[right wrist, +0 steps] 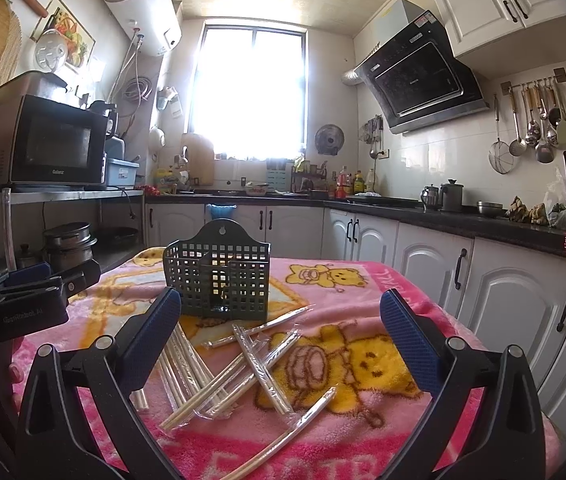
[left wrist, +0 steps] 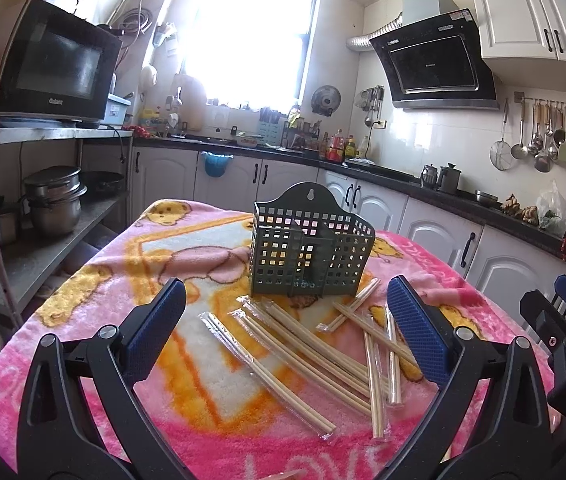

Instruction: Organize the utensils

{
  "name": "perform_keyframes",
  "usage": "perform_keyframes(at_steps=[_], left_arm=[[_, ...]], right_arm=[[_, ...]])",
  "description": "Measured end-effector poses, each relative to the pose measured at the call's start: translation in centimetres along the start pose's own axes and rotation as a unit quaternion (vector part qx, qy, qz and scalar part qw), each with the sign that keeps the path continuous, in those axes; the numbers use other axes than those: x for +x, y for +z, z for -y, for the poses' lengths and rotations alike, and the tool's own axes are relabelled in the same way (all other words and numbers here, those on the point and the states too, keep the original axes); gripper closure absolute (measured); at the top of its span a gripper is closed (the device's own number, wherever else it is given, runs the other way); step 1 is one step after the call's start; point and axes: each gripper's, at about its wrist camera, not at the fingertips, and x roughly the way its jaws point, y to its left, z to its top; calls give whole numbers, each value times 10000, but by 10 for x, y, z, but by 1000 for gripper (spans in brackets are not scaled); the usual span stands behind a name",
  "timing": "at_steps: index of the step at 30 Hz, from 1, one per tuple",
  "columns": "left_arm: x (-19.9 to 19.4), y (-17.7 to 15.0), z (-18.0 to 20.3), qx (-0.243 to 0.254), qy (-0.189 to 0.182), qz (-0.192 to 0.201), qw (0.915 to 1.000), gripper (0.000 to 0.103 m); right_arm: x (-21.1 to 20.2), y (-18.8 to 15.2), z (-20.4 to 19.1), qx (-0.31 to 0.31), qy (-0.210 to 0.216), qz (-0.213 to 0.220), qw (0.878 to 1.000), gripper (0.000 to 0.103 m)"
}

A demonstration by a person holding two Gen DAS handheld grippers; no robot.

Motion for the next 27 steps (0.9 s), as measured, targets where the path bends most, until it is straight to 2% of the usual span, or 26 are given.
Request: perform_keyframes(at_steps=[5, 16, 23, 26, 27], left_arm=[[12, 2, -12, -229, 31, -360, 9991, 10], [36, 16, -48, -494, 461, -712, 9952, 10], [58, 25, -61, -455, 522, -898, 9935, 10], [69, 28, -69, -451, 351, -1012, 9932, 10], [74, 29, -71, -411, 397, -1080, 9925, 10]], right_arm=[[15, 4, 0, -43, 240, -193, 9995, 6], [69, 14, -7, -139, 940, -981, 9906, 6], [110, 20, -12, -247, 1209, -1474, 9813, 6], [128, 19, -15, -371, 1305, -1701, 9760, 6], [135, 18, -17, -460, 1354, -1790, 9734, 6]])
